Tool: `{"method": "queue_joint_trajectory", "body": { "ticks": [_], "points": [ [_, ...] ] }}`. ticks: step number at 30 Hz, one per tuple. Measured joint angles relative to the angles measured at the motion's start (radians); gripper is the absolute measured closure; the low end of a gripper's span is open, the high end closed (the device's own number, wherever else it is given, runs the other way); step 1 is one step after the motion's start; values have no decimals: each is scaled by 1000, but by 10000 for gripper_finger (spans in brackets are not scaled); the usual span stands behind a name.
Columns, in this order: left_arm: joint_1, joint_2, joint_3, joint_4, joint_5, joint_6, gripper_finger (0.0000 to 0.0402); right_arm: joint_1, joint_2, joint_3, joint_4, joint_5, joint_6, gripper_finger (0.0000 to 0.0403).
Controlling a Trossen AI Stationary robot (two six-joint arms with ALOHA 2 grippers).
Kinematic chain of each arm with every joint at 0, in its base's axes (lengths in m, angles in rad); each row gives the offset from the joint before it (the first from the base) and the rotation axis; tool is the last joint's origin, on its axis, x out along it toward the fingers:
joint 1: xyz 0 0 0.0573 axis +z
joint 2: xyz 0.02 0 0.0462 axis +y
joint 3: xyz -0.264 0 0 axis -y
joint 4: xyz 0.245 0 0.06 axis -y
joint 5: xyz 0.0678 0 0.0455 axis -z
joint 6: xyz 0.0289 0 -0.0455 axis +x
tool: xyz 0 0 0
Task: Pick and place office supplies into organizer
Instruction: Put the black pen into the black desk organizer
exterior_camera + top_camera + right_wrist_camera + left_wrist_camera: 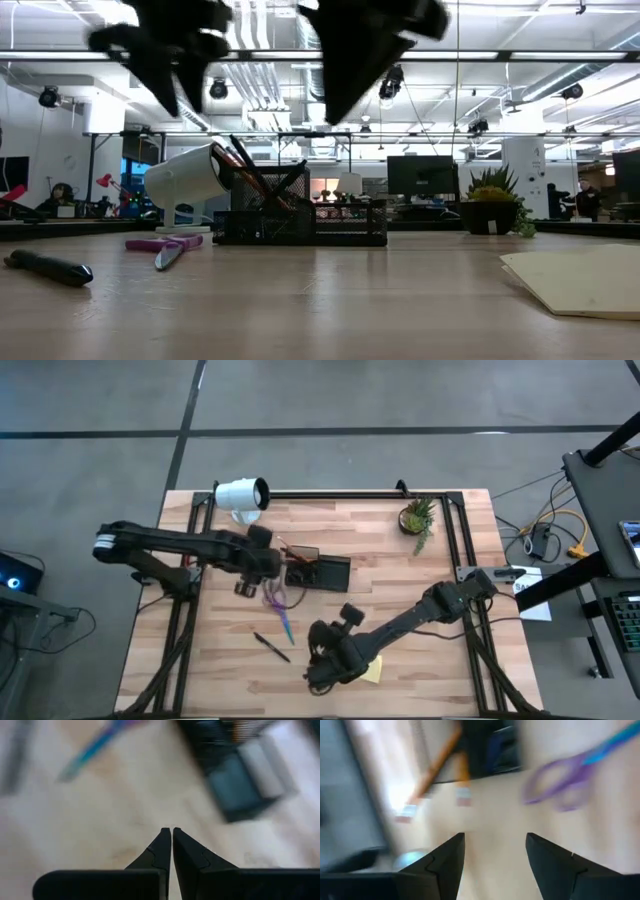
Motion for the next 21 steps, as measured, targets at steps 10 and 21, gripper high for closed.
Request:
{"method": "queue_joint_trajectory", "body": {
  "ticks": [10,21],
  "points": [
    [-269,-317,-285,214,150,-356,235,-110,42,-33,495,-197,-232,394],
    [-511,-344,-621,625,139,-550,240,-148,58,-44,742,-399,-518,338]
  ]
}}
